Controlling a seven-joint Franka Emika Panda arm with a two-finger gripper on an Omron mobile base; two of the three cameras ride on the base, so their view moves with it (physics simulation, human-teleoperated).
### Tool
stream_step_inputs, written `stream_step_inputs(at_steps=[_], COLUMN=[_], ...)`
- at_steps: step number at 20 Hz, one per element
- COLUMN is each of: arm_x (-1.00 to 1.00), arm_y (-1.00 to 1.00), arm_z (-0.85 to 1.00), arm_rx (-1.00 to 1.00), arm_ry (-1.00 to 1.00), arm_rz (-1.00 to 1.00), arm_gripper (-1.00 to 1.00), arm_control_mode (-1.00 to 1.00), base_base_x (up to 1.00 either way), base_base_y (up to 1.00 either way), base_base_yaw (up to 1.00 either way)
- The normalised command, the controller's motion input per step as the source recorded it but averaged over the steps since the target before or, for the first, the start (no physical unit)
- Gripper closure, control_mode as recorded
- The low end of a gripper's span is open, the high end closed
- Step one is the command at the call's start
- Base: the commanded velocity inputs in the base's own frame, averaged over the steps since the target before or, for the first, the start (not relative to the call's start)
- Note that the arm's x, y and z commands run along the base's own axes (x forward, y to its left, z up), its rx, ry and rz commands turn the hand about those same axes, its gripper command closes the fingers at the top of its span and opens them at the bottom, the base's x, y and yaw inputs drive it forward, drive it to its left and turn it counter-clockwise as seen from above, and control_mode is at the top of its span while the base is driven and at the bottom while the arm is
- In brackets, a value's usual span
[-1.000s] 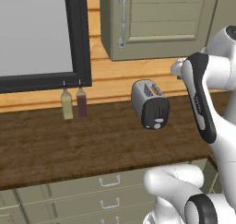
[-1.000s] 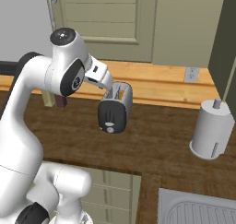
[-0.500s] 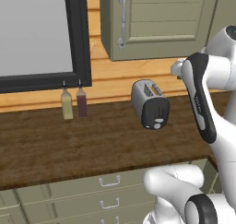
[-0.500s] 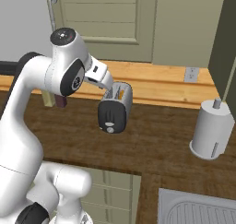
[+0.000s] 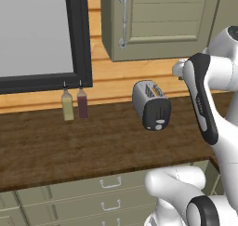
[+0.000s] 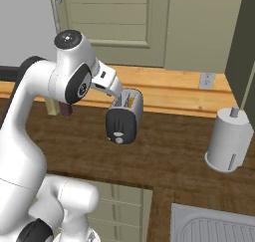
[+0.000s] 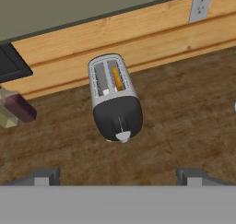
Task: Start the toaster. Once the lever pops up, take the bread to the plate on the dining counter.
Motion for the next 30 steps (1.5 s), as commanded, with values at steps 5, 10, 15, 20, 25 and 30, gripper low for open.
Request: stream_step_inputs(at_steps=[5,10,15,20,25,30], arm_x=[0.0,0.0,0.0,0.0,0.0,0.0], arm_y=[0.0,0.0,0.0,0.0,0.0,0.0], arm_z=[0.0,0.0,0.0,0.0,0.0,0.0], arm_rx=[0.0,0.0,0.0,0.0,0.0,0.0], arm_ry=[0.0,0.0,0.0,0.0,0.0,0.0], arm_rz=[0.0,0.0,0.0,0.0,0.0,0.0], arm_gripper=[-1.0,-1.0,-1.0,-1.0,-1.0,-1.0], arm_control_mode=[-1.0,-1.0,-1.0,-1.0,-1.0,-1.0], base_base_x=[0.0,0.0,0.0,0.0,0.0,0.0], base_base_y=[0.0,0.0,0.0,0.0,0.0,0.0], base_base_yaw=[0.0,0.0,0.0,0.0,0.0,0.0])
